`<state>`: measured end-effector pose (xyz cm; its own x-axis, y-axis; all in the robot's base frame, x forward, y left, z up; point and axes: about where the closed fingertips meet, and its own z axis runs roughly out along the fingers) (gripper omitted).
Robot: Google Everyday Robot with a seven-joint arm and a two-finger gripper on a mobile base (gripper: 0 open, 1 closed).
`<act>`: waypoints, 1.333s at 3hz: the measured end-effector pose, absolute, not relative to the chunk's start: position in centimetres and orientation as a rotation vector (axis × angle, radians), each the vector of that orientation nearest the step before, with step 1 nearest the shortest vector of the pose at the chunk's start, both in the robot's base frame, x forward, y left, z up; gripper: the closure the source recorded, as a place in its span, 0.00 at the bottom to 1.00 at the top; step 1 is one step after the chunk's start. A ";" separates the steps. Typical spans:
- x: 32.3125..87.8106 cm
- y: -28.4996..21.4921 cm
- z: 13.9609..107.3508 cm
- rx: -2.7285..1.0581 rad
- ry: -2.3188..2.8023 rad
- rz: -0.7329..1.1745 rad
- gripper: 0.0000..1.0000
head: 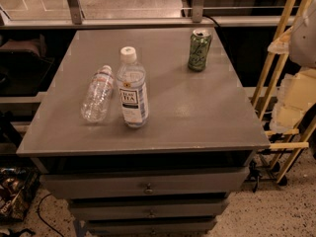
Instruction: Move green can near blue plastic bottle
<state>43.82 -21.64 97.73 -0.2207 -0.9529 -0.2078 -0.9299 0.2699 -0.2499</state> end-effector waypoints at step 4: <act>57.0 -26.8 96.4 -1.262 2.014 0.088 0.00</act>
Offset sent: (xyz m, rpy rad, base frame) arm 0.0510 -0.0309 -0.0090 0.2199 -0.1281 -0.0487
